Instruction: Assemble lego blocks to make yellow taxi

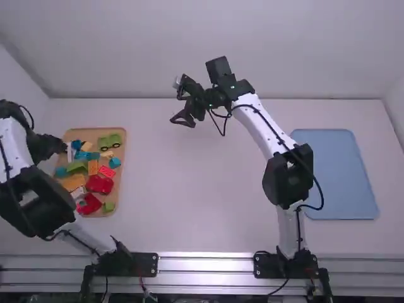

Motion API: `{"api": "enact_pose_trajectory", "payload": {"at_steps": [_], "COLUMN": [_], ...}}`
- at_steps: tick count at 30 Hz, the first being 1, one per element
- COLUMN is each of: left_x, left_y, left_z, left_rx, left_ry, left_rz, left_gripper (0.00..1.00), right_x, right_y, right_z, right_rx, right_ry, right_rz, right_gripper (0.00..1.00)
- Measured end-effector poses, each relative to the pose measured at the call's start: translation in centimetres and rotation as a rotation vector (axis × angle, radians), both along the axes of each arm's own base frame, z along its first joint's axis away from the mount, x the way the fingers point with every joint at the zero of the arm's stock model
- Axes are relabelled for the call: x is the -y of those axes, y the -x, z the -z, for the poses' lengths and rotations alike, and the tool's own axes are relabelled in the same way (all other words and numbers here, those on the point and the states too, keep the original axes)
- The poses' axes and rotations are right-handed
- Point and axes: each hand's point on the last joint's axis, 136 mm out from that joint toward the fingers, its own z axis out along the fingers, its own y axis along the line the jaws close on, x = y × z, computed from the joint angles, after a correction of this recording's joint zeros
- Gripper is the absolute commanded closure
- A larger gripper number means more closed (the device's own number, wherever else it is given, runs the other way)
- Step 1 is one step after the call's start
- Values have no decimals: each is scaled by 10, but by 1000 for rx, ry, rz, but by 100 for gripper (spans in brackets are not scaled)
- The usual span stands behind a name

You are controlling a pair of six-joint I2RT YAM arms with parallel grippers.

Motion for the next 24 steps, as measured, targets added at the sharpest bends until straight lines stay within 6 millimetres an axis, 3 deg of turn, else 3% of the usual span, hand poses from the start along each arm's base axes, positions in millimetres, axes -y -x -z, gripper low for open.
{"api": "enact_pose_trajectory", "payload": {"at_steps": [9, 12, 14, 15, 18, 24], "left_x": [12, 21, 29, 32, 34, 23], "left_y": [-16, -10, 0, 7, 20, 8], "left_z": [45, 62, 74, 80, 92, 101], "left_rx": [49, 33, 1, -22, -60, 15], "left_ry": [54, 96, 123, 131, 123, 73], "left_rz": [105, 111, 73, 30, -71, -153], "left_gripper": [1, 0, 2, 9, 8, 12], "right_x": [0, 0, 0, 0, 0, 3], "right_y": [0, 0, -1, 0, -1, -3], "right_z": [0, -1, -1, 0, 0, 5], "right_rx": [1, 2, 2, 0, 1, 0], "right_ry": [-1, -3, -3, -2, 4, 30], "right_rz": [0, 1, 1, 1, 8, 25], "right_gripper": [2, 2, 2, 1, 1, 1]}}
